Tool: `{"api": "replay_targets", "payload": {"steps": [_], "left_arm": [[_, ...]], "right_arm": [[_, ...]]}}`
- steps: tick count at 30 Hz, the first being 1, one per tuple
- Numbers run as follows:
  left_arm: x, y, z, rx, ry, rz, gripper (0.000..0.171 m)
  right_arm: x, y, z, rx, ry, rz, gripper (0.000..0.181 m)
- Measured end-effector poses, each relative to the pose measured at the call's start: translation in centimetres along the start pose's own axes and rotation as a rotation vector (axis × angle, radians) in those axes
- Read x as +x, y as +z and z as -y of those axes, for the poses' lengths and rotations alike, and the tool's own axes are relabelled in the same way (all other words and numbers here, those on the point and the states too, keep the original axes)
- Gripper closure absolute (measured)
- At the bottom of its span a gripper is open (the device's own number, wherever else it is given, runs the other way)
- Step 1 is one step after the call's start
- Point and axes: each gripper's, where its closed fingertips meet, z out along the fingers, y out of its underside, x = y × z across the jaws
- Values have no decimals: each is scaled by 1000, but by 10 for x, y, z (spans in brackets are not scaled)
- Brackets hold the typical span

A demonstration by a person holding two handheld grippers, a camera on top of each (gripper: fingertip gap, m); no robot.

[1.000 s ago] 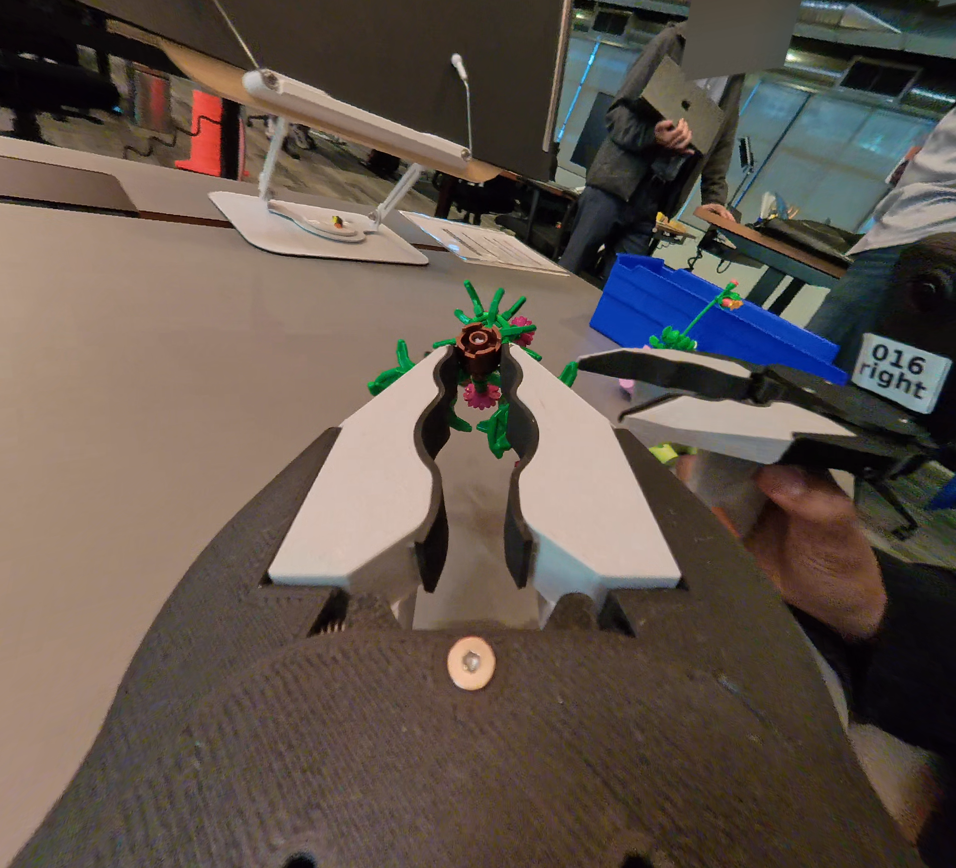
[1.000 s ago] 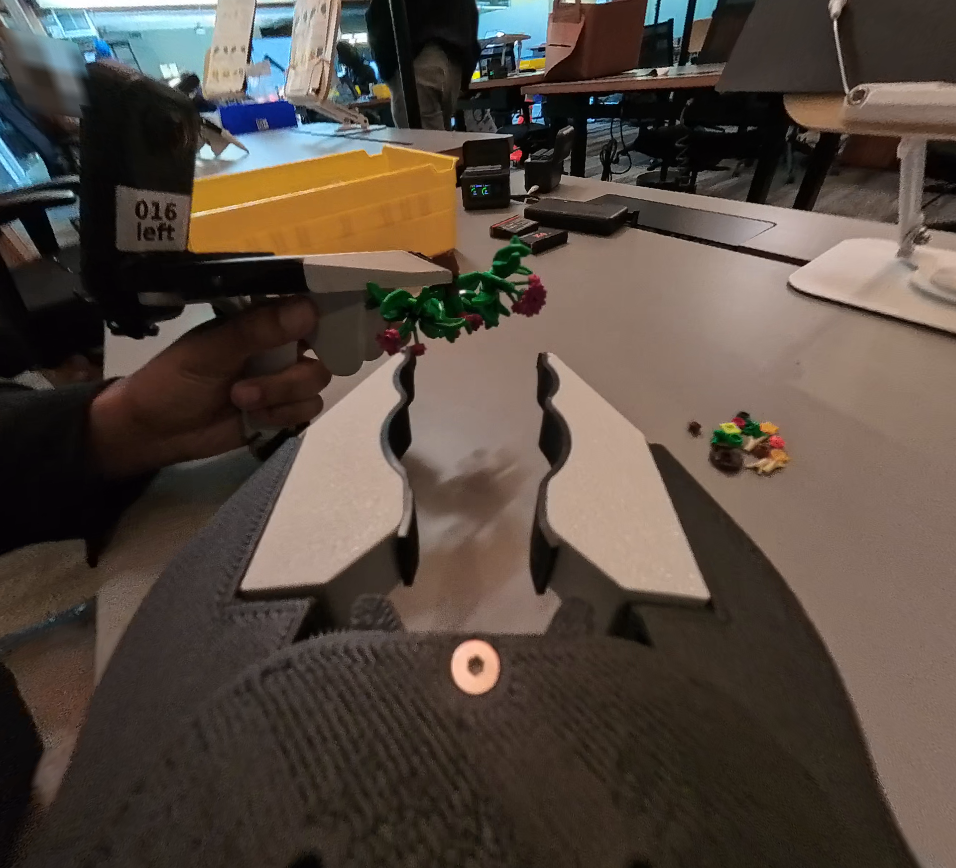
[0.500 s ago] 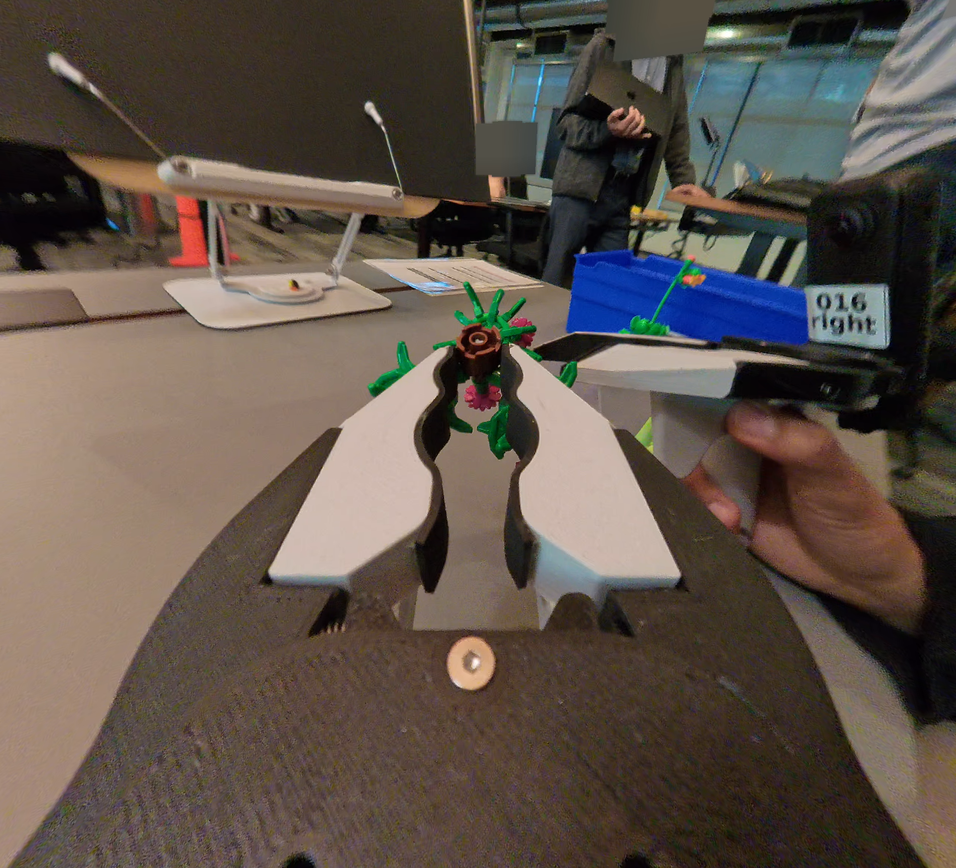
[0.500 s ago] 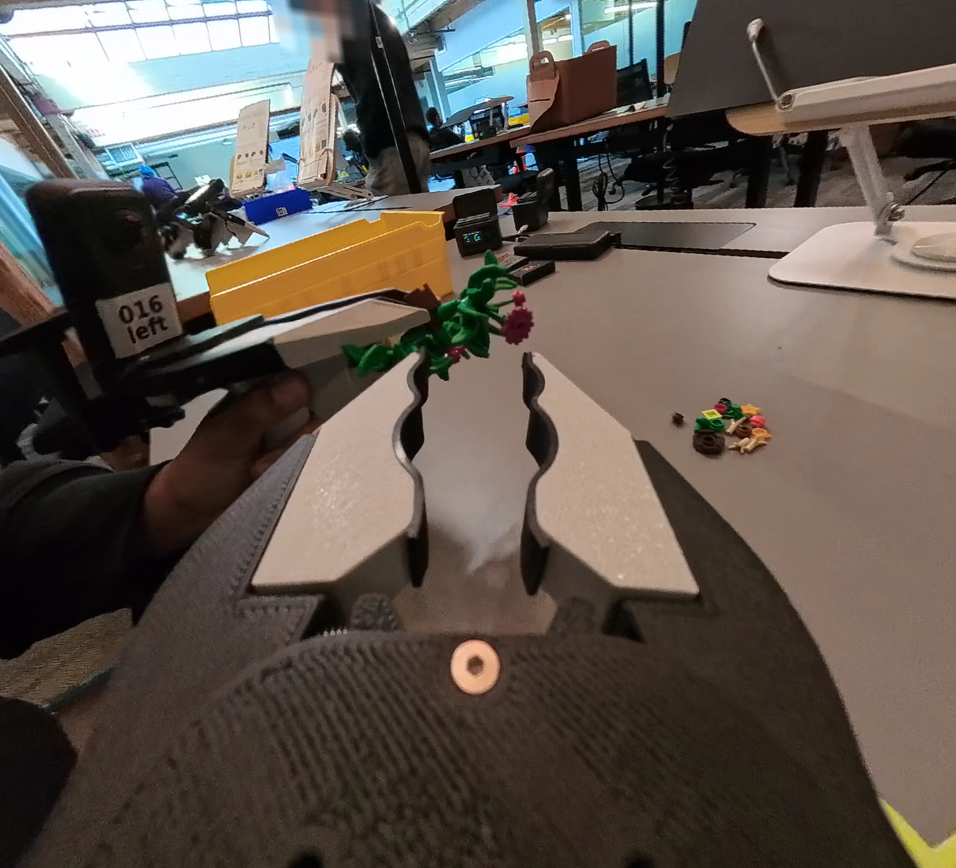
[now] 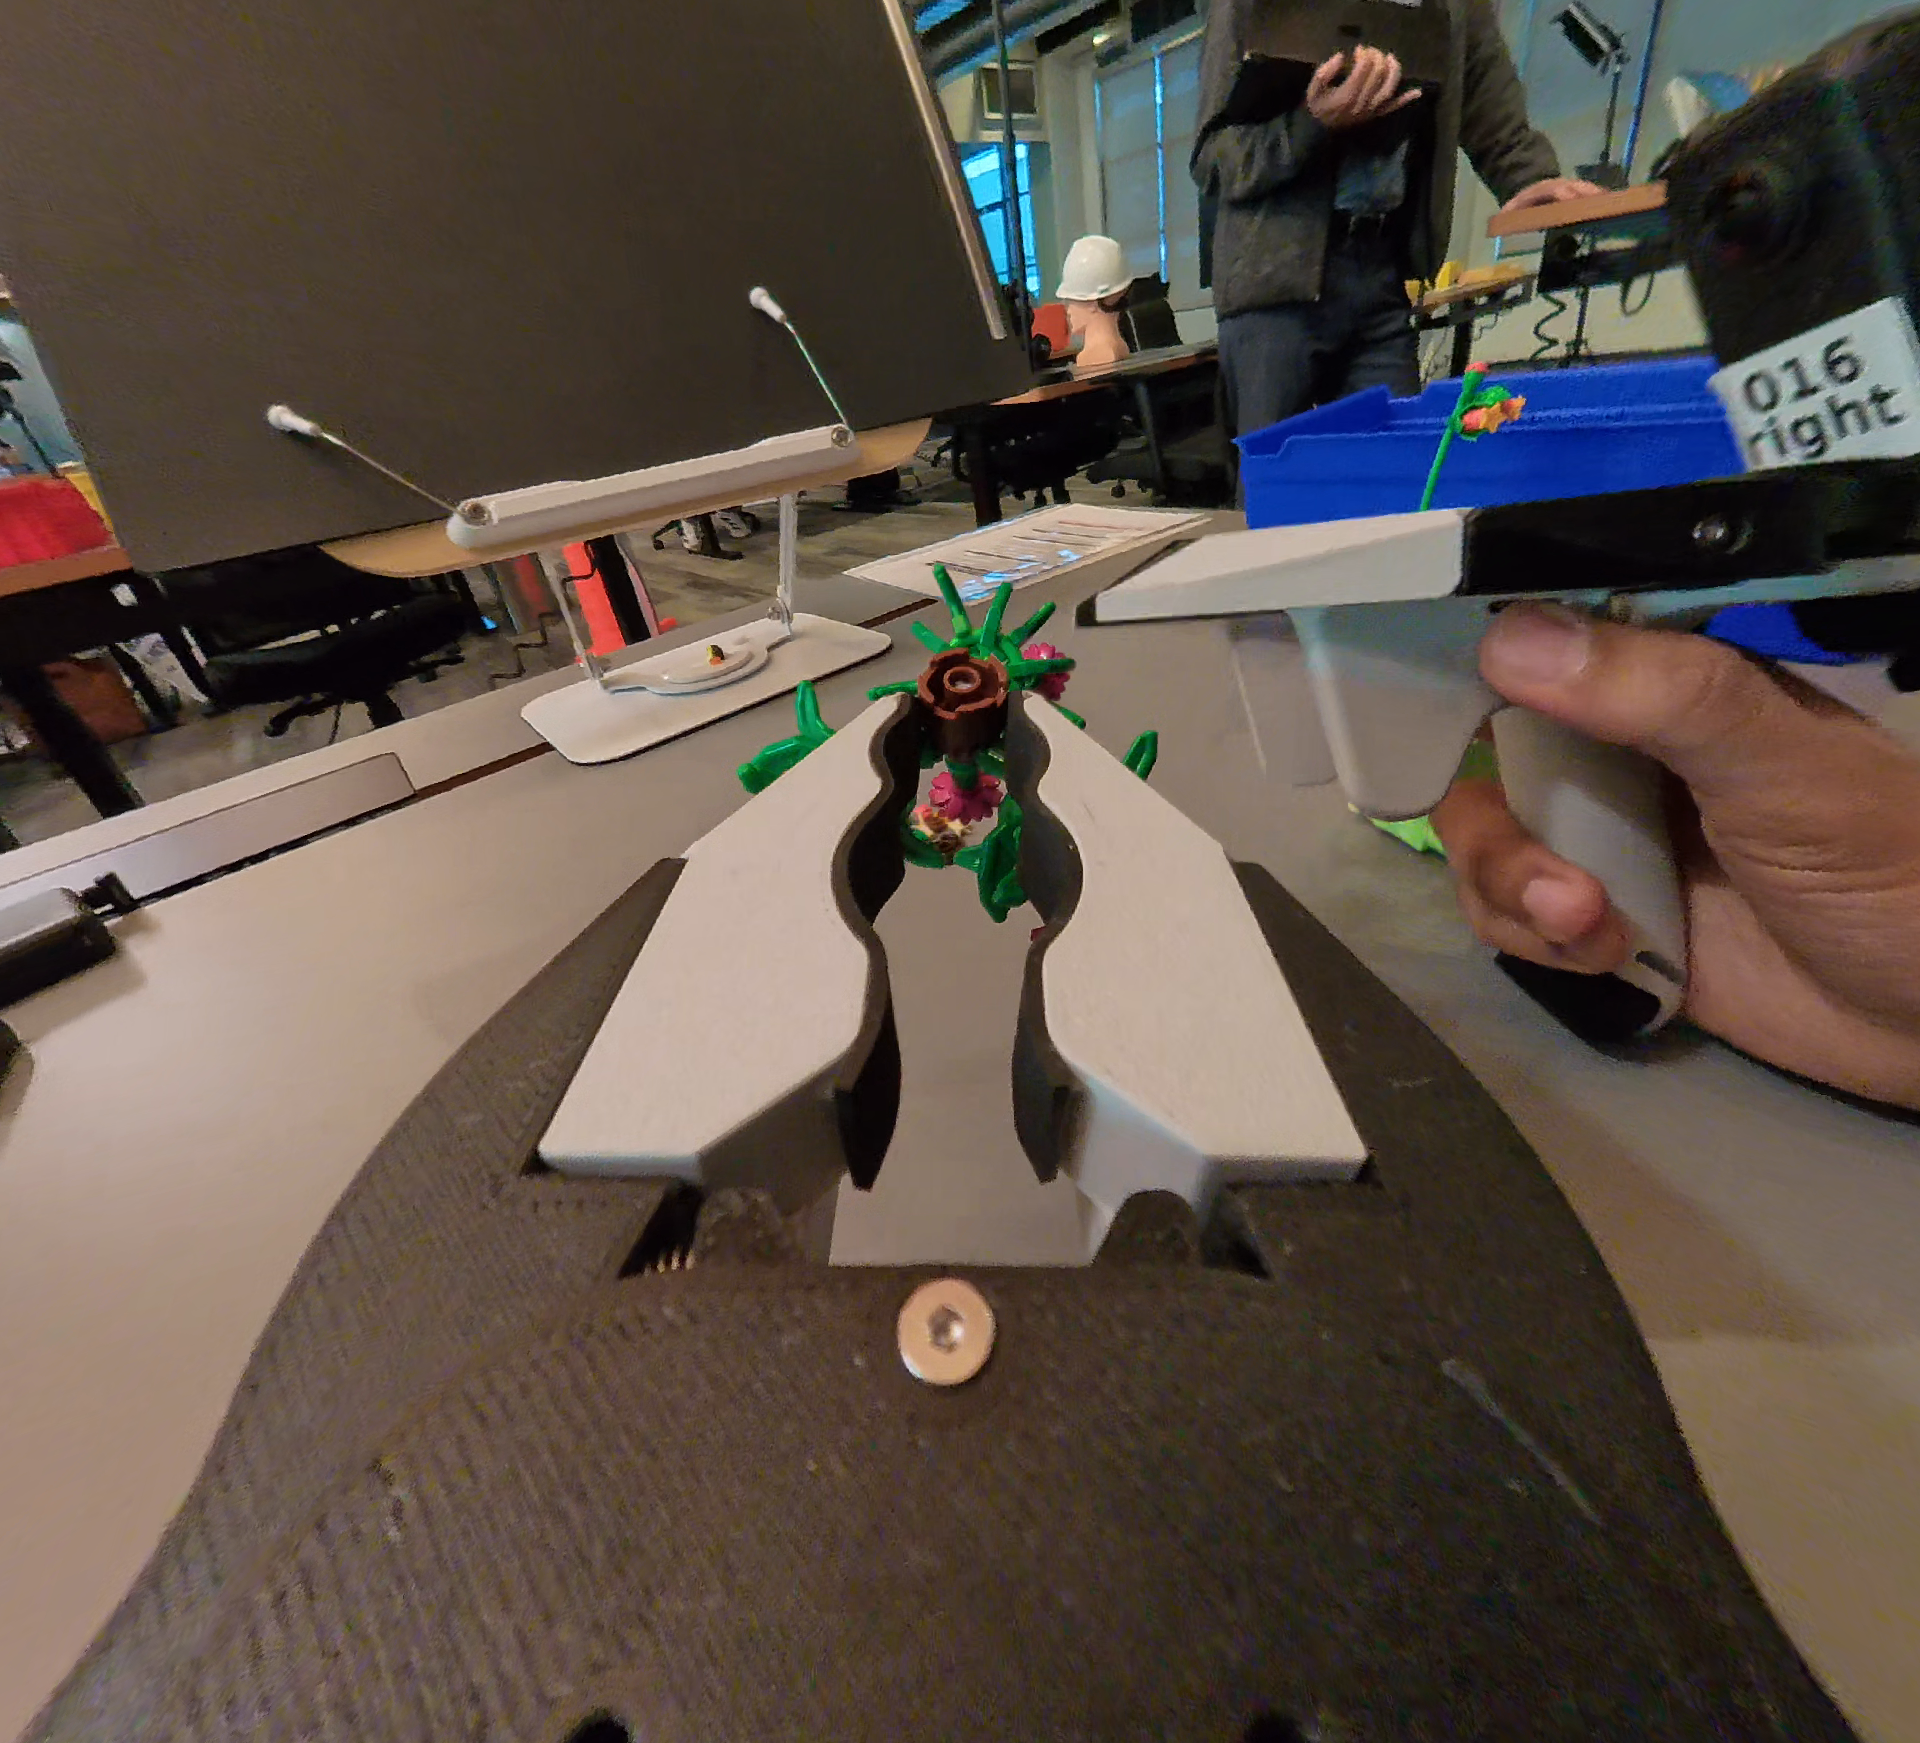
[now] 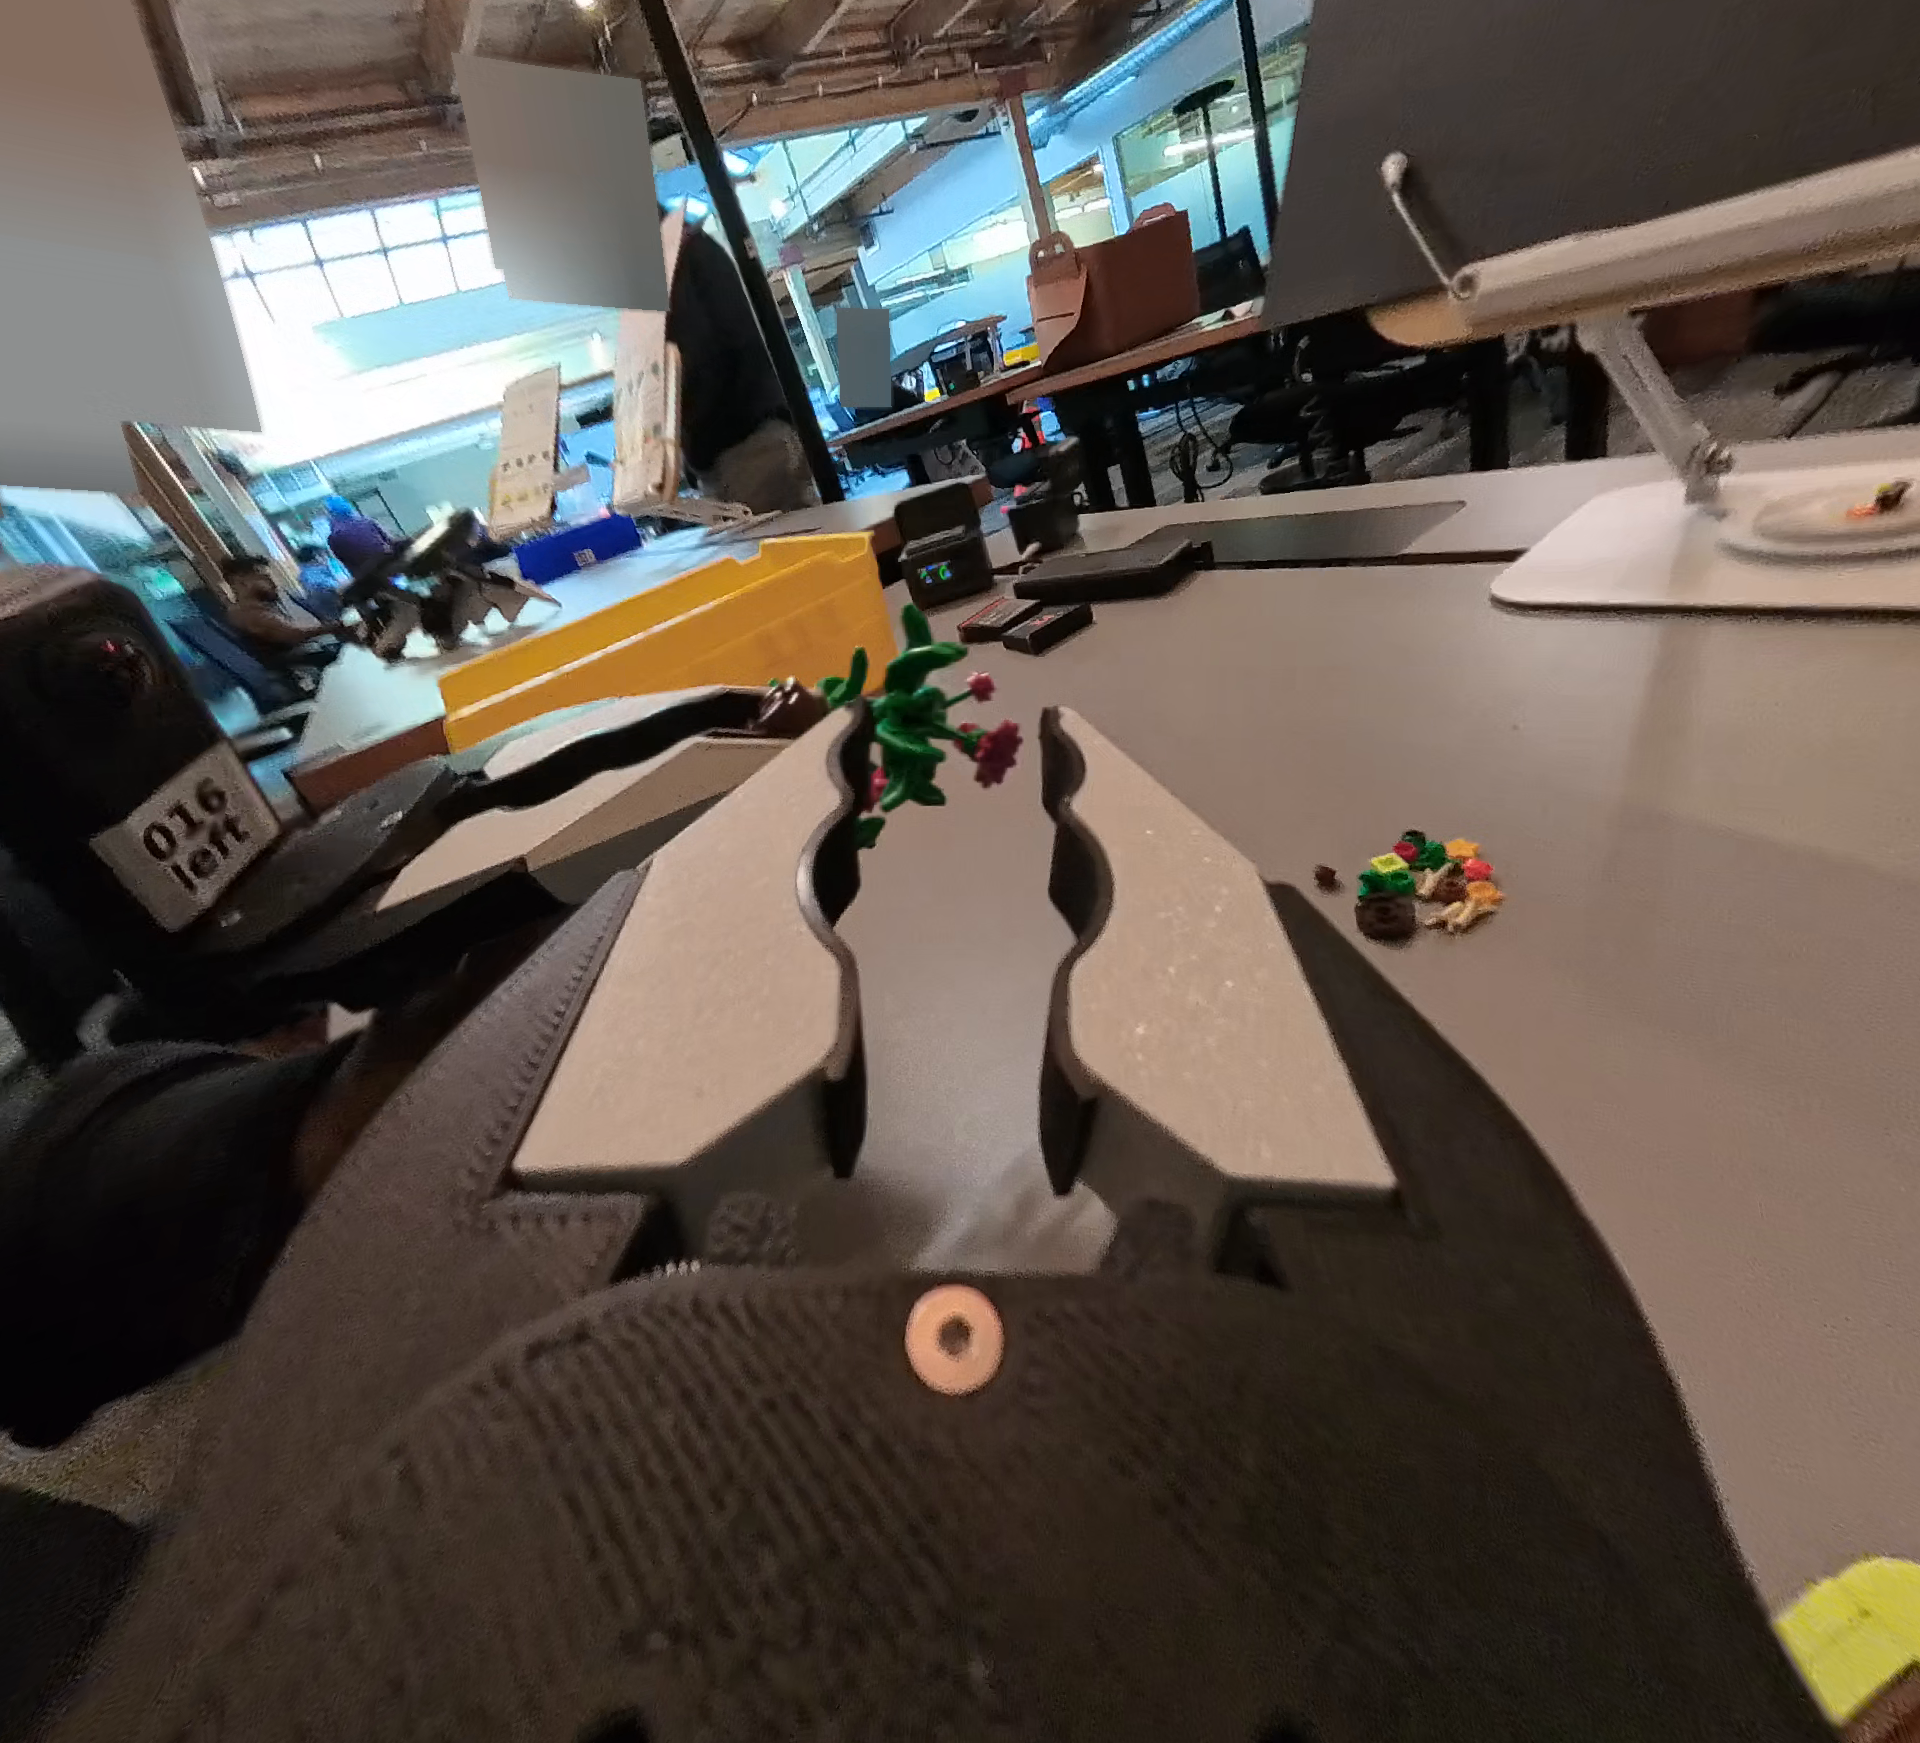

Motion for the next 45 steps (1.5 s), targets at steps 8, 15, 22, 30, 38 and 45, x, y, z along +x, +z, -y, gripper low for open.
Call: {"api": "replay_targets", "payload": {"steps": [8,15,22,30,38,45], "left_arm": [[14,2,-5,-20,198,-10,159],[11,1,-10,-35,259,-38,159],[15,-1,-10,-28,253,-82,160],[18,-3,-8,-12,257,-97,160],[21,-4,-8,-15,314,-75,160],[20,-2,-11,-38,285,-85,160]], "right_arm": [[-9,7,-14,-86,-137,-7,163],[-6,8,-21,-146,18,79,169],[-10,11,-28,-187,75,123,159],[-14,10,-25,-165,173,192,156],[-12,6,-26,-175,134,162,164],[-6,6,-28,-196,85,108,169]]}}
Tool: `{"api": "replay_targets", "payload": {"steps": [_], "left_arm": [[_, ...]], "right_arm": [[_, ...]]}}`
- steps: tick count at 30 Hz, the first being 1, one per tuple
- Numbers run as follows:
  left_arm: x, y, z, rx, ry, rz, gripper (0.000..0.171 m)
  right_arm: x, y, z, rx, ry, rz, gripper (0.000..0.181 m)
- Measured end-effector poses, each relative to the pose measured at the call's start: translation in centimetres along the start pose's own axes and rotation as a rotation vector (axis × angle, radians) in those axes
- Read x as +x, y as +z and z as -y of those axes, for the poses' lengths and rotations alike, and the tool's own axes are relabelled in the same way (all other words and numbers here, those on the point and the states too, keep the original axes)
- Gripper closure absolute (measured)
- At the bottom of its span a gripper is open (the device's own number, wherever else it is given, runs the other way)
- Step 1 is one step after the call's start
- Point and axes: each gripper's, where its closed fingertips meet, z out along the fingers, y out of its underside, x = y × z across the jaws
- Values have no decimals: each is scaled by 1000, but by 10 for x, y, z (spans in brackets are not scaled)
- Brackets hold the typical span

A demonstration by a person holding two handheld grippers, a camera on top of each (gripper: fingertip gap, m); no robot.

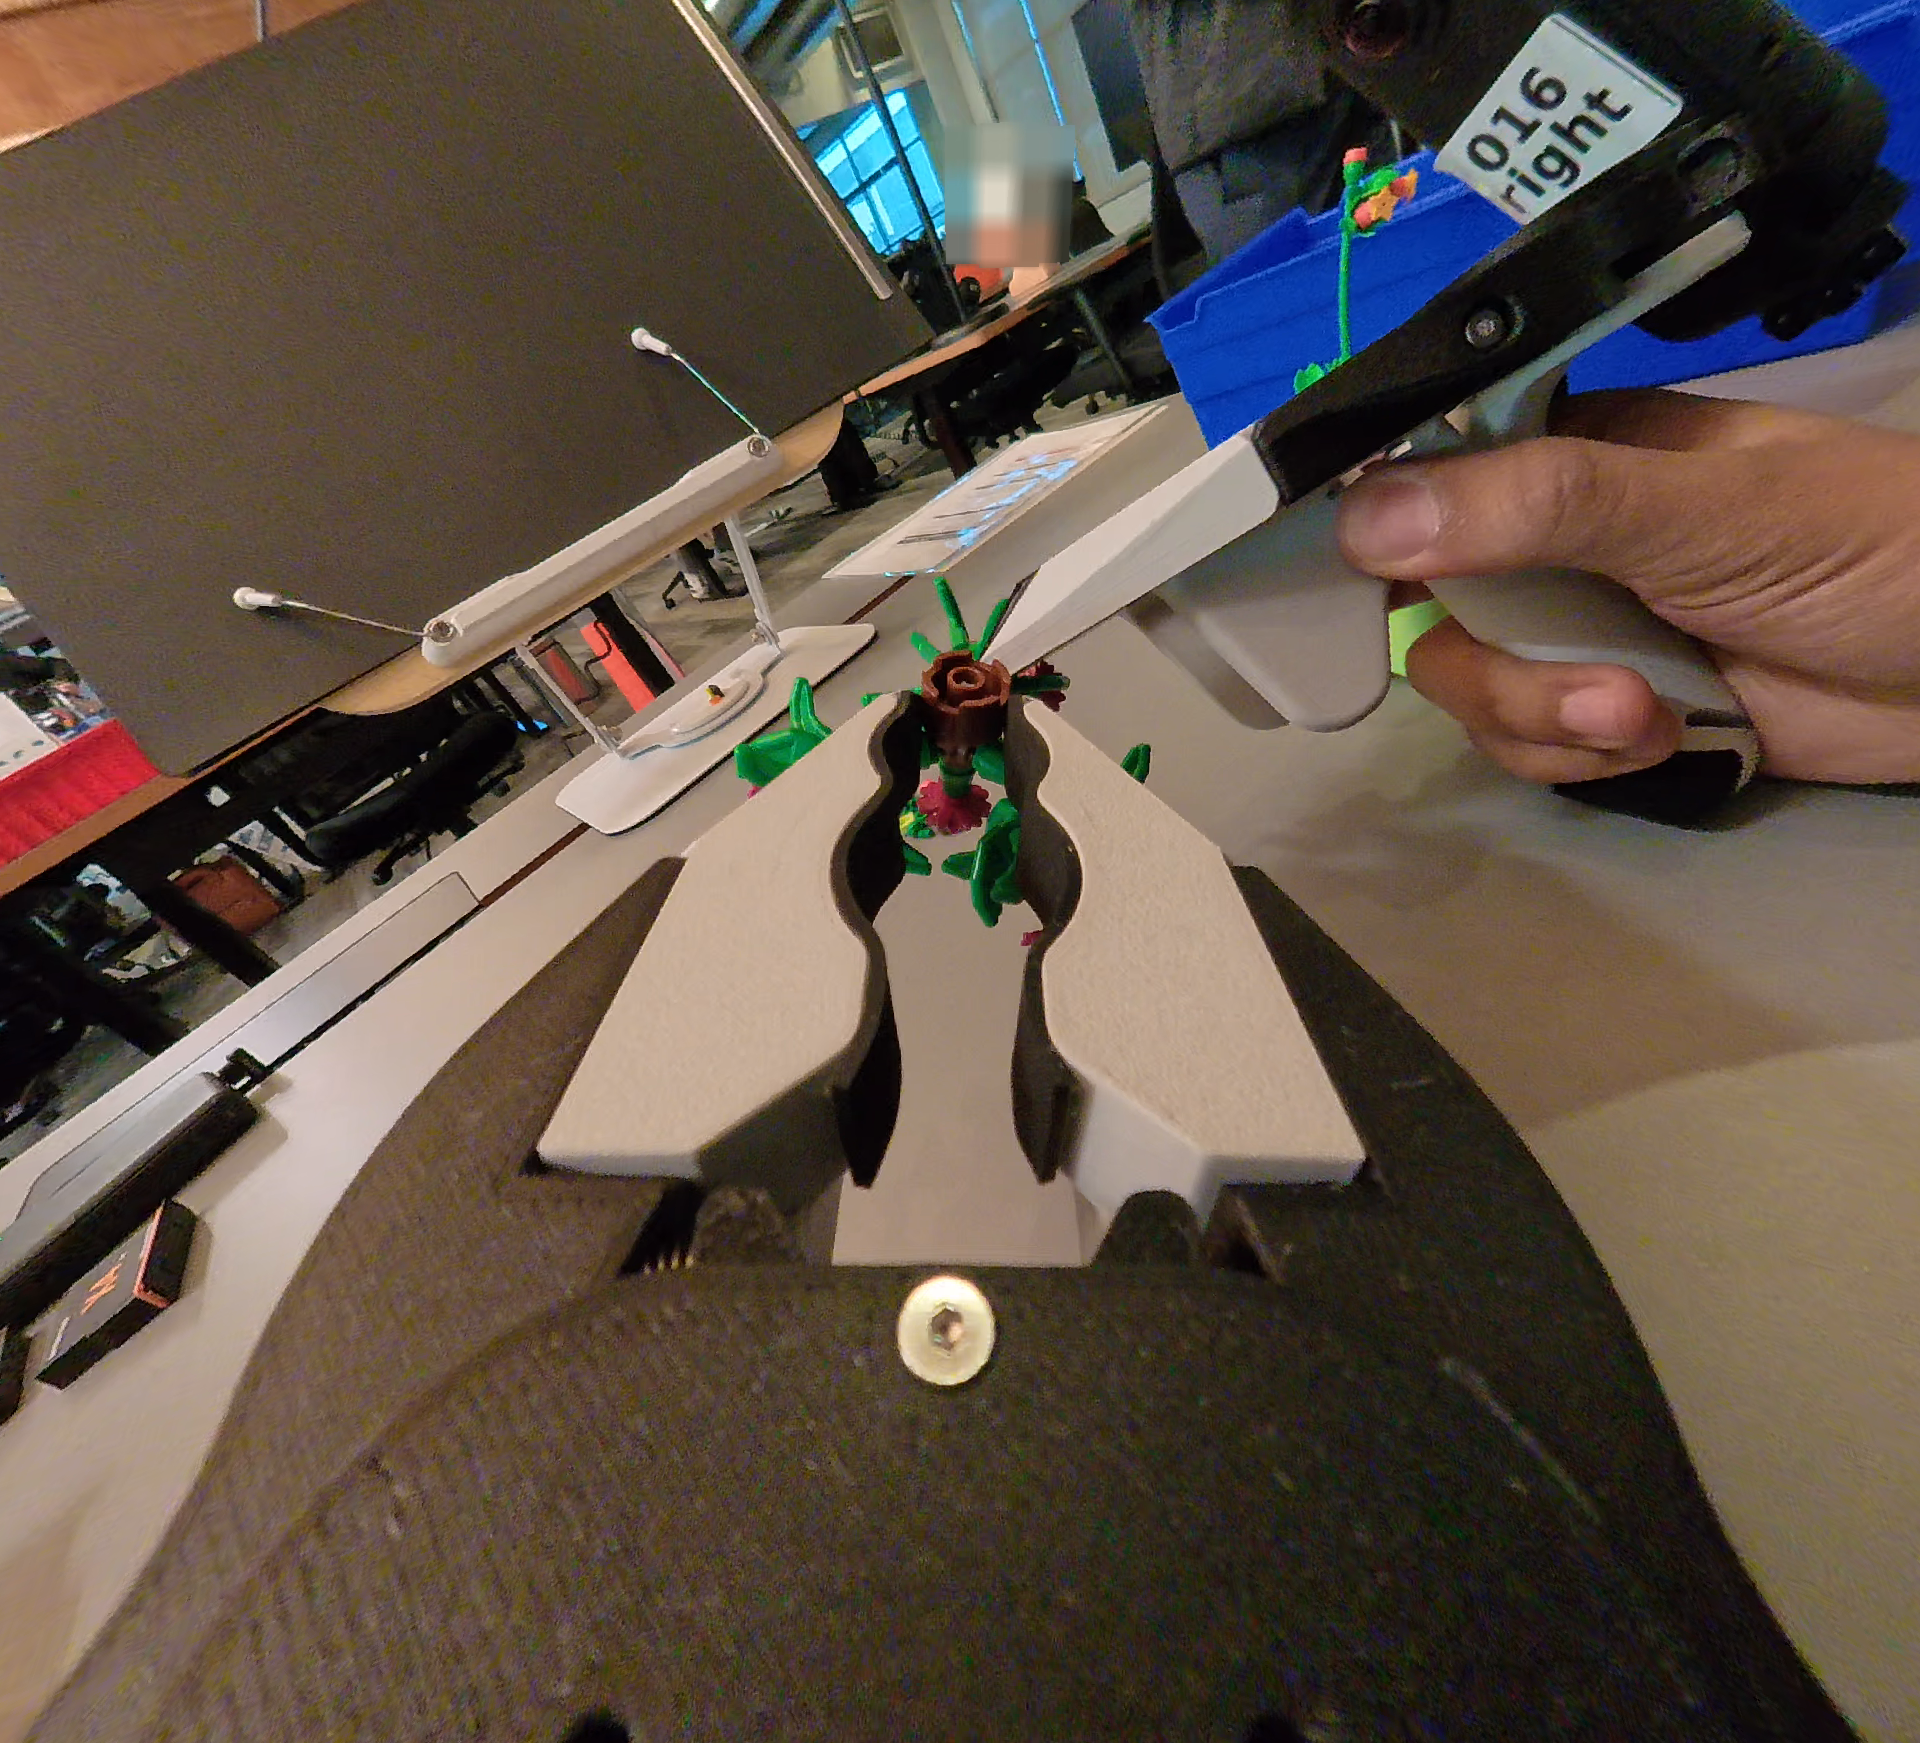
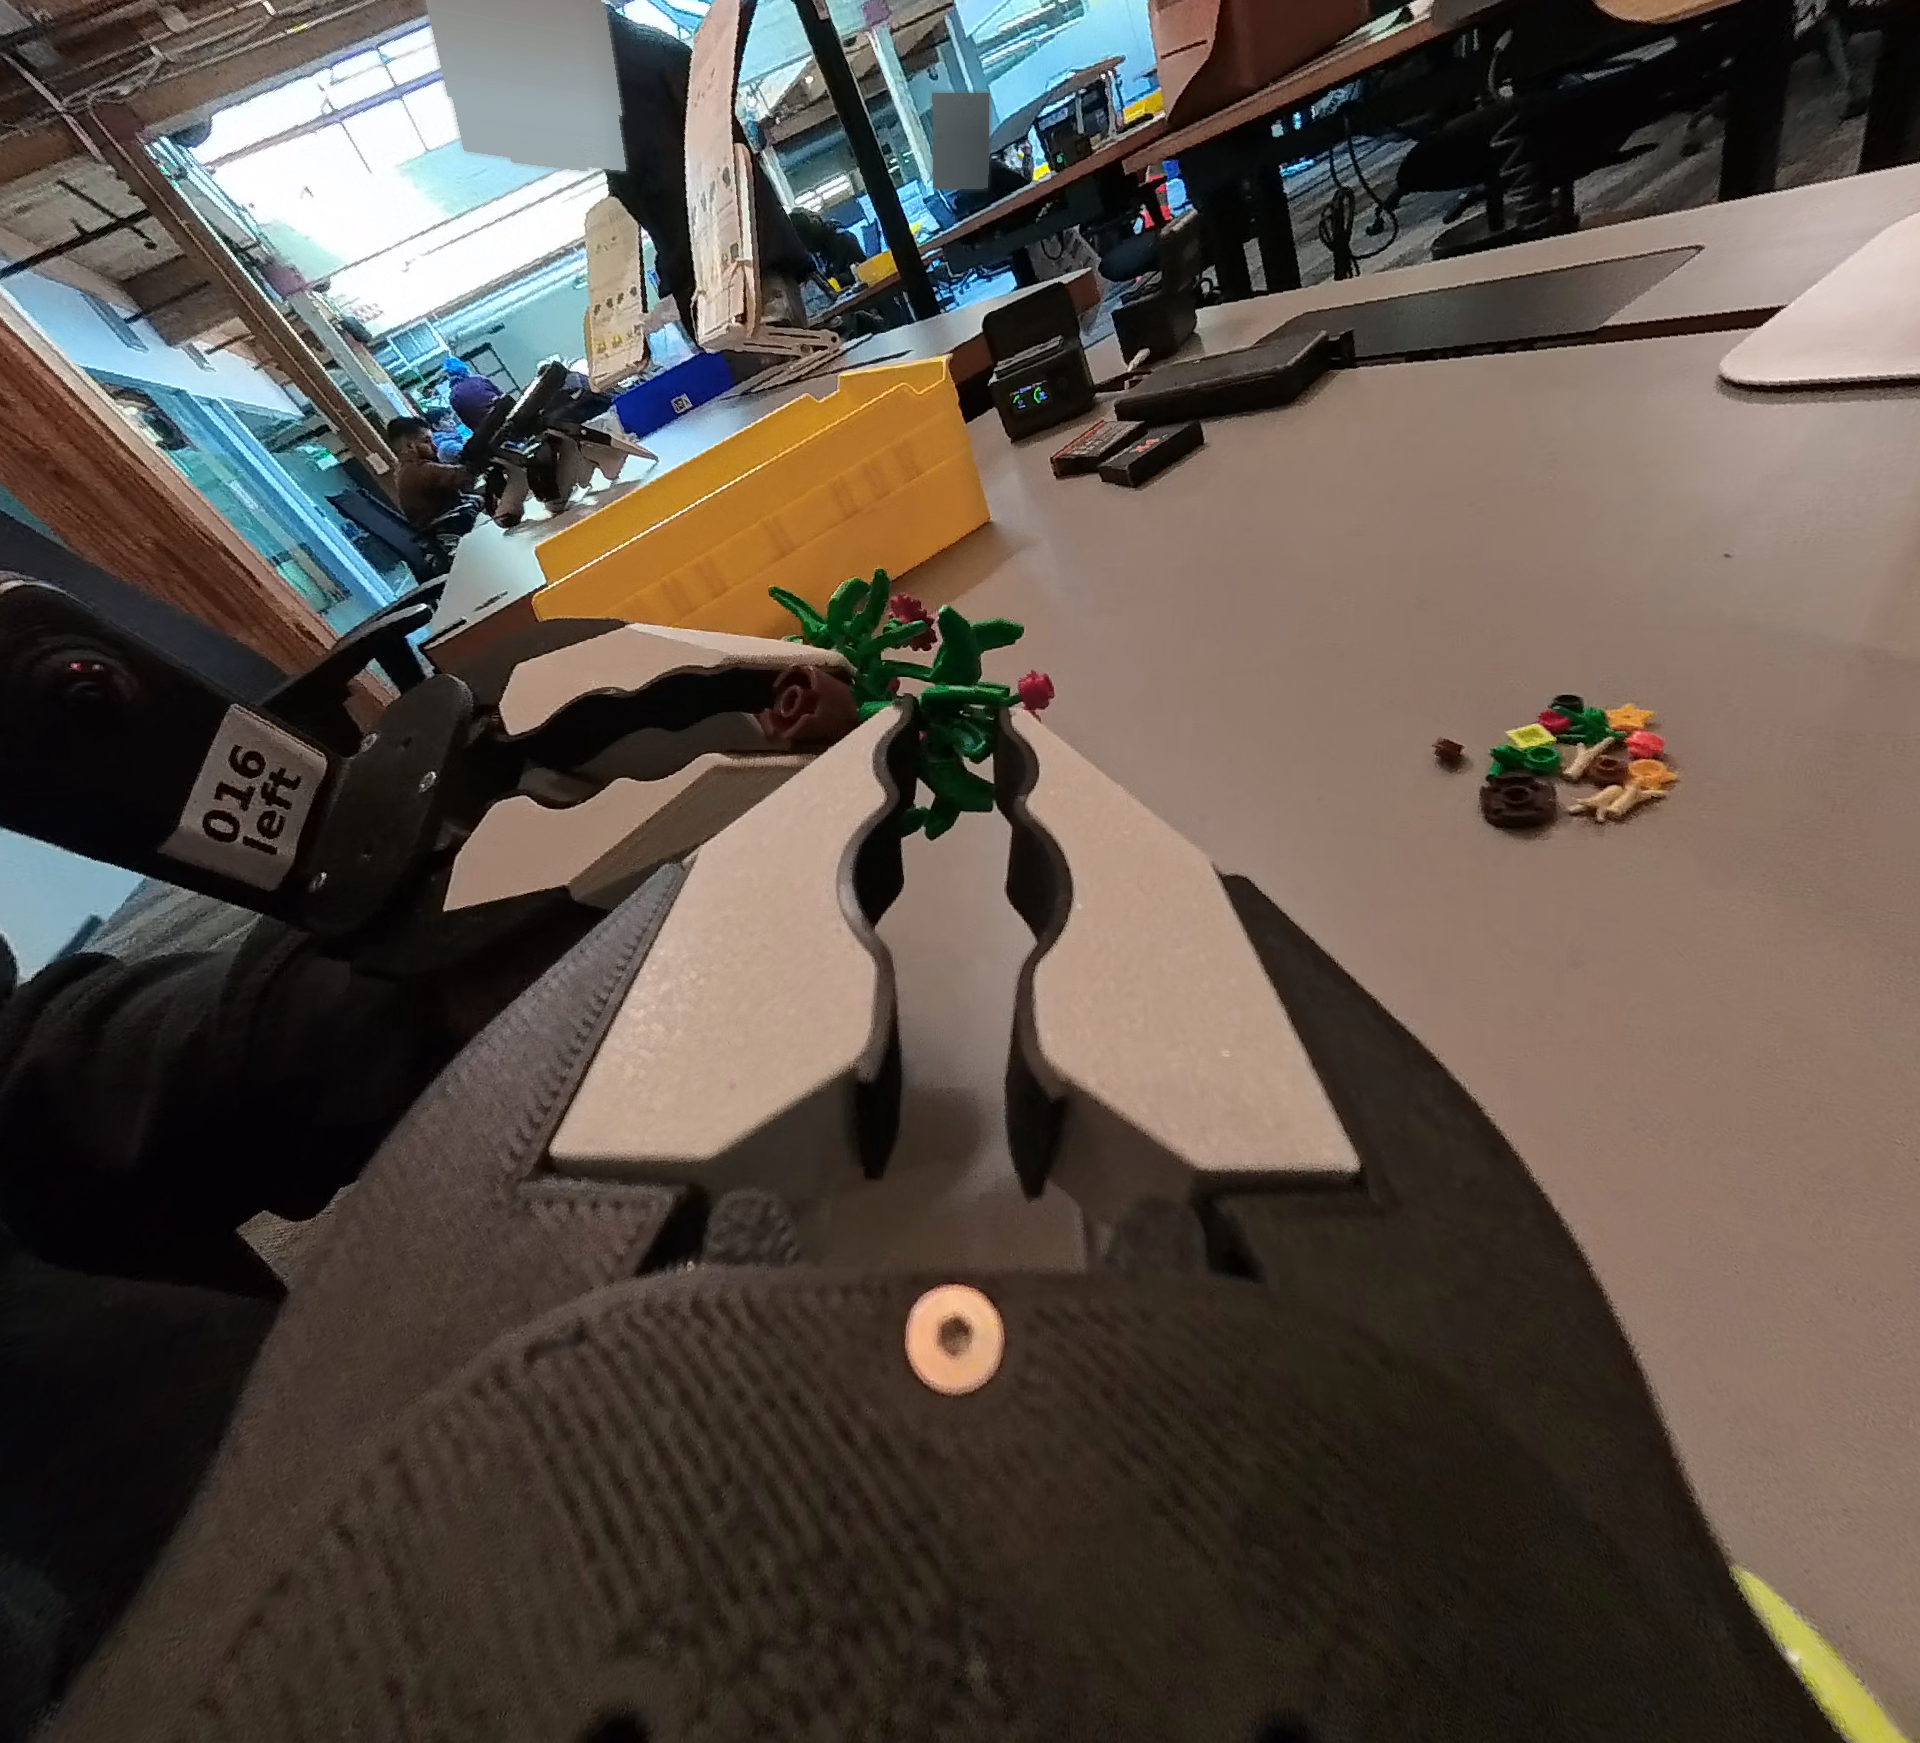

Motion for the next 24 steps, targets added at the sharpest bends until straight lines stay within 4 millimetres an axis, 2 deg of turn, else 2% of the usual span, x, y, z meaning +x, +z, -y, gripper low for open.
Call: {"api": "replay_targets", "payload": {"steps": [7,8,10,12,14,15,20,24], "left_arm": [[-1,2,-2,-13,-11,0,161],[-2,1,0,-6,-2,11,160],[-1,-8,23,107,-30,9,160],[-1,-5,13,53,-41,14,160],[-9,-3,7,31,16,46,160],[-13,-3,7,34,-17,51,160],[-29,-1,-13,-55,-63,101,160],[-36,3,-25,-131,-69,116,160]], "right_arm": [[3,1,-1,-4,-8,-42,170],[9,0,-1,-1,0,-80,172],[29,-9,7,35,26,-156,172],[23,-10,7,41,52,-100,172],[15,-5,4,15,-39,-121,172],[14,-3,2,0,-64,-131,172],[14,-6,9,56,-2,-82,172],[11,-6,11,69,-25,-71,171]]}}
